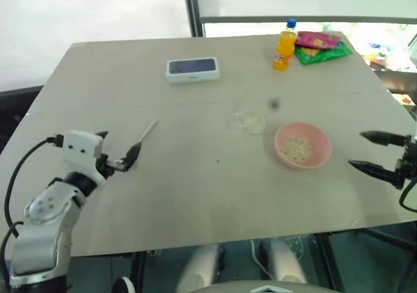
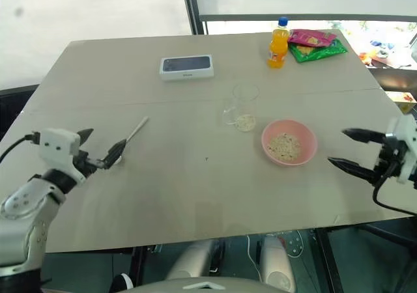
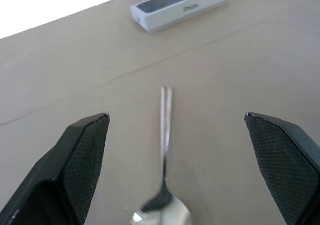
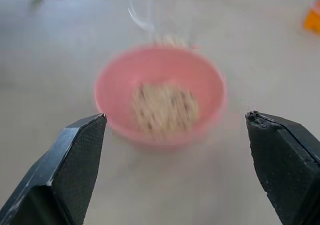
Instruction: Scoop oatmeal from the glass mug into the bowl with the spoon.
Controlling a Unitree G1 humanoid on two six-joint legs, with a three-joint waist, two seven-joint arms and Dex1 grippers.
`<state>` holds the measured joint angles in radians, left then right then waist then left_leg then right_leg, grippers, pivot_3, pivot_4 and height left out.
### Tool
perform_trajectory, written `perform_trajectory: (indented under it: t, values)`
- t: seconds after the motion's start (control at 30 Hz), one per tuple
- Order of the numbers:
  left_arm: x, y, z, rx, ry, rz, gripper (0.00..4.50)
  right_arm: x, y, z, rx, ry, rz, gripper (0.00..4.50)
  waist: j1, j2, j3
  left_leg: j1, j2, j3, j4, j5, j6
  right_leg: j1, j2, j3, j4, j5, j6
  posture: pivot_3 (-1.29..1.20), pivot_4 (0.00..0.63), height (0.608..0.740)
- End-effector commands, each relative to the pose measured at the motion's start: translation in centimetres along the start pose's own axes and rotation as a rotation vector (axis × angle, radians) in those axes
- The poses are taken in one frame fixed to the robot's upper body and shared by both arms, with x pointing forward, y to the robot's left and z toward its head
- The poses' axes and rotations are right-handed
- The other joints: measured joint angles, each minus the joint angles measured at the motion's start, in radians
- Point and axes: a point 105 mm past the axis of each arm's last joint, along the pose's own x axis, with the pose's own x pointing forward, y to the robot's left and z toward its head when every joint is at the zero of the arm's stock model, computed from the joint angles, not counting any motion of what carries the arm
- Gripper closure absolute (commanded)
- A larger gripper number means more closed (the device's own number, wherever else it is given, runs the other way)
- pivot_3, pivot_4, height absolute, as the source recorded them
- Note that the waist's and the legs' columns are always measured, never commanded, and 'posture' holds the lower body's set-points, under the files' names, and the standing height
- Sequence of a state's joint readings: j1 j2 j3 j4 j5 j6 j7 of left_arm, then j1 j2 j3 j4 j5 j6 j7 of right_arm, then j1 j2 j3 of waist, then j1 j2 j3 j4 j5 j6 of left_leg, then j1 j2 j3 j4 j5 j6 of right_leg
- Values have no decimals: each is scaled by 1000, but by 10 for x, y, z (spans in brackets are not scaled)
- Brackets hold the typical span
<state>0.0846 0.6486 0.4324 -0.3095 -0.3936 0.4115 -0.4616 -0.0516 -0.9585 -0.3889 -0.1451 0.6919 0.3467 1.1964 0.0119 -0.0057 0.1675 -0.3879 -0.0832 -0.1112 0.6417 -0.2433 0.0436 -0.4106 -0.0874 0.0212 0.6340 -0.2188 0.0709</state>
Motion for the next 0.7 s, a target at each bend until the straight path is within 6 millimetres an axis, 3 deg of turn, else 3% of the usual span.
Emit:
perform_trajectory:
  t: [0.03,0.23,0.43,0.53,0.7]
  values:
    - [3,22,-19,32,129,68,35,33,29,28,-5,-86,126,0,1,-1,0,0,0,0,0,0,0,0,0,0,0,0,0,0,150,740]
    - [13,27,-51,-2,300,42,35,61,55,53,-17,-162,212,0,6,-1,1,-9,-3,-4,2,0,0,-5,0,-4,-1,0,0,0,150,740]
    - [15,9,-78,6,453,-109,35,67,59,53,-9,-161,212,0,8,1,-1,-9,-3,-5,2,0,0,-5,-4,-5,-2,1,0,0,150,740]
    - [17,9,-81,89,491,-162,35,67,59,50,-21,-143,216,0,7,4,-3,-8,-3,-6,2,0,0,-5,-4,-5,0,1,-1,0,150,740]
    - [25,13,-70,135,446,-180,35,68,56,51,-19,-150,202,0,6,10,-6,-7,-3,-6,2,0,0,-4,-4,-5,1,1,0,0,150,740]
